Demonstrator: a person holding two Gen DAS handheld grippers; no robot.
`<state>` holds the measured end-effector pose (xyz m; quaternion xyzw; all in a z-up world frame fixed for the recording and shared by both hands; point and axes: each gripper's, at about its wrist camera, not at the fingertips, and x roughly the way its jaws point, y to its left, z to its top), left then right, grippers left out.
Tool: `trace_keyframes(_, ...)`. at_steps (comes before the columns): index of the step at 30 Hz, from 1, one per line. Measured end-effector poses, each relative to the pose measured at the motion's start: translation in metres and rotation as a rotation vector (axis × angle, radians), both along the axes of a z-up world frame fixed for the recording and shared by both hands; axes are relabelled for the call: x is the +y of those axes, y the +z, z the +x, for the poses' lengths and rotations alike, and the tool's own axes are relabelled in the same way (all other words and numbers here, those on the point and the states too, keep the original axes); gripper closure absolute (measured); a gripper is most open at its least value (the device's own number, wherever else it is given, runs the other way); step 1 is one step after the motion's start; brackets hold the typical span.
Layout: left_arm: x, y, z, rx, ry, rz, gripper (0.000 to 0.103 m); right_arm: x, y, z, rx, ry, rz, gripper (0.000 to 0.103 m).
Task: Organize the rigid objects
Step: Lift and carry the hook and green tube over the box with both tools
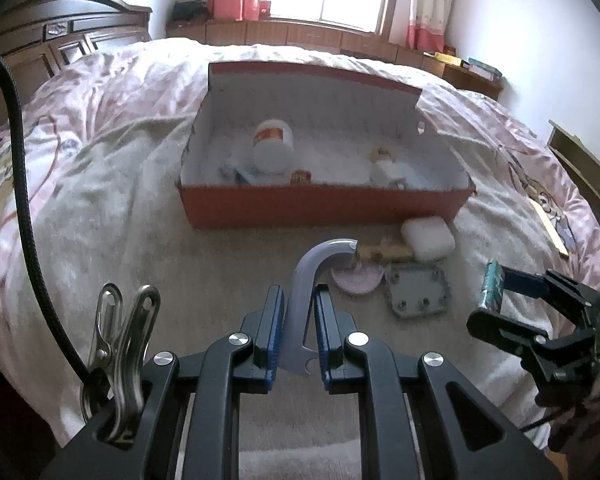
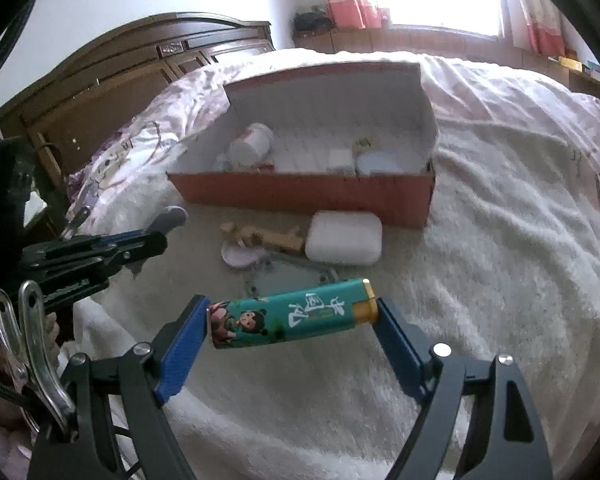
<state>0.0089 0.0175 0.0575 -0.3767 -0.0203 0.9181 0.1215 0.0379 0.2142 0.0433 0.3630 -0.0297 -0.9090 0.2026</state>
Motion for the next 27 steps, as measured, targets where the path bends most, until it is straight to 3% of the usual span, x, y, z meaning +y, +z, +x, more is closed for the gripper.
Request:
trace_keyframes(13,0.004,0.038,-0.051,0.075,-0.007,-0.020,0.086,-0.012,0.037,-0.043,0.043,-0.065,0.000,0.017)
trace_keyframes(27,0.008,0.043,-0.106,0.071,0.011,-0.036,0.086,-0.021,0.053,-0.100,0.068,-0.164,-0.024,0.017)
